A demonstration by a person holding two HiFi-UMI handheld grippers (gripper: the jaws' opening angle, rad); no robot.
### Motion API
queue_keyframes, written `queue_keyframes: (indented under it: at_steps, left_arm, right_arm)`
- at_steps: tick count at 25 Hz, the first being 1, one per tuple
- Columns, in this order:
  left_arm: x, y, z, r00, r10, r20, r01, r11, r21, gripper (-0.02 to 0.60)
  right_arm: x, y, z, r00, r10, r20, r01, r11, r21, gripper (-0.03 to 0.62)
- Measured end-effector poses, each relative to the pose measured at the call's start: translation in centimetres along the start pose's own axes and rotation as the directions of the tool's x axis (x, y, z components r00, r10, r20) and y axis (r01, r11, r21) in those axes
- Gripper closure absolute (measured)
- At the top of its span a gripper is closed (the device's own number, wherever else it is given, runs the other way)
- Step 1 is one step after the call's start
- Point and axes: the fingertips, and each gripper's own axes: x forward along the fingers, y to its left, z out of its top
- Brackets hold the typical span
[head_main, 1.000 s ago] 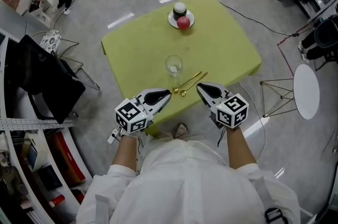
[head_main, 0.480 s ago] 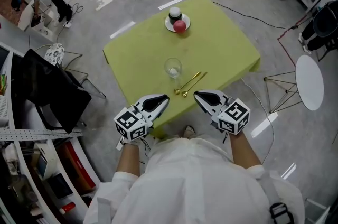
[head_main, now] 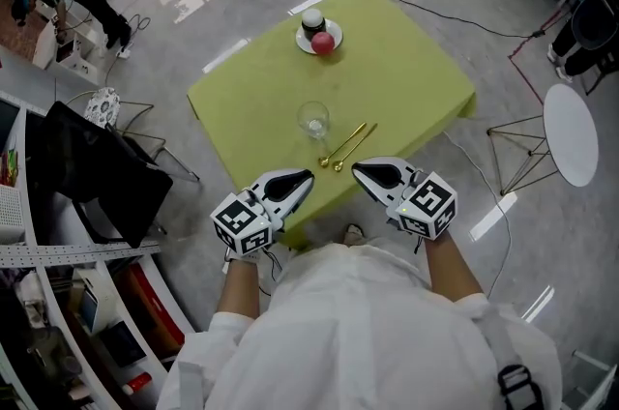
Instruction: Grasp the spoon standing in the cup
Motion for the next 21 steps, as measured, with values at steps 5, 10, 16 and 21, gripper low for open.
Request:
queue_keyframes:
  at_steps: [5, 10, 16, 21]
  left_arm:
    - [0.41, -0.26, -0.05, 1.000, -0.011, -0.018, 0.011, 1.000, 0.012, 0.549]
    - [0.37, -0.12, 0.13, 1.000, -0.010, -0.029, 0.010, 1.000, 0.021, 0.549]
    - [0.49, -0.14, -0.04, 0.999, -0.012, -0.042, 0.013, 1.000, 0.020, 0.549]
    - [0.89, -0.44, -0.40, 0.998, -0.022, -0.058, 0.023, 0.999, 0.027, 0.549]
  right_arm:
    - [-0.07, 0.03, -0.03, 1.000, 0.002, -0.001, -0.002, 1.000, -0.007, 0.591]
    - [-0.02, -0.29, 0.21, 1.000, -0.002, 0.005, 0.002, 1.000, -0.010, 0.591]
    - [0.02, -0.30, -0.03, 1.000, -0.002, 0.000, 0.002, 1.000, -0.007, 0.591]
    - [-0.07, -0.35, -0.26, 1.000, 0.000, -0.006, 0.000, 1.000, -0.008, 0.591]
